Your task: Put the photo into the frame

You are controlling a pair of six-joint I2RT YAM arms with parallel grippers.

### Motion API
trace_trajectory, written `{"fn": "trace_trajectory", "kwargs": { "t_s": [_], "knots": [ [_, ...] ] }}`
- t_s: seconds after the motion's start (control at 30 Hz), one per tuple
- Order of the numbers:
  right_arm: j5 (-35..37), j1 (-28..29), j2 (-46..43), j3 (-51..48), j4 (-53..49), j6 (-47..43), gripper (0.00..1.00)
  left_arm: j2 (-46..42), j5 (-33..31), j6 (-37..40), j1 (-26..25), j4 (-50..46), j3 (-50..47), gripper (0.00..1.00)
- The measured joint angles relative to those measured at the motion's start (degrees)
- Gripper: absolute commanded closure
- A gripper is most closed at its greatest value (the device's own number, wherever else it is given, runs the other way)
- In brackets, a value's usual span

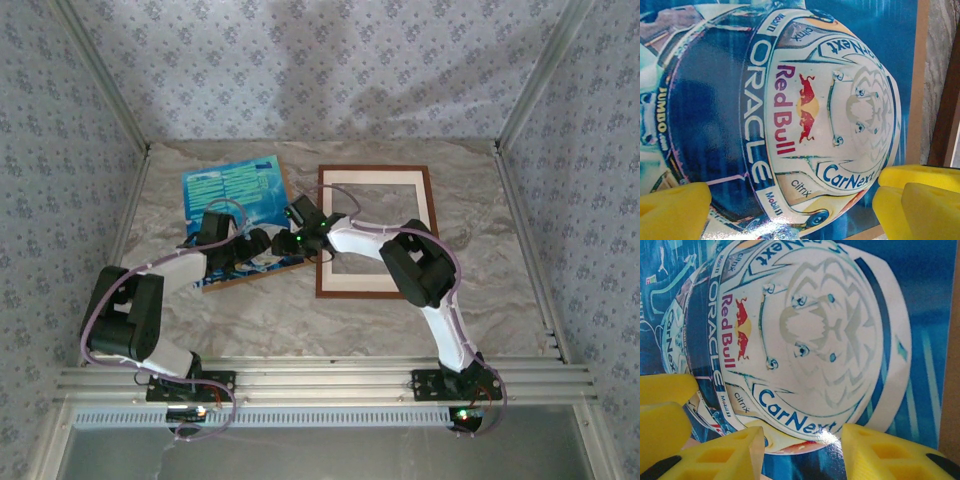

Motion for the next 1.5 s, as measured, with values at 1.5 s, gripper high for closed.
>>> {"fn": "trace_trajectory", "kwargs": {
  "t_s": [1.5],
  "knots": [
    [3.21, 1.97, 1.40, 4.59, -5.03, -3.15, 0.44, -1.20, 0.87, 1.03, 5.57, 4.24, -3.02, 0.01]
  ]
}}
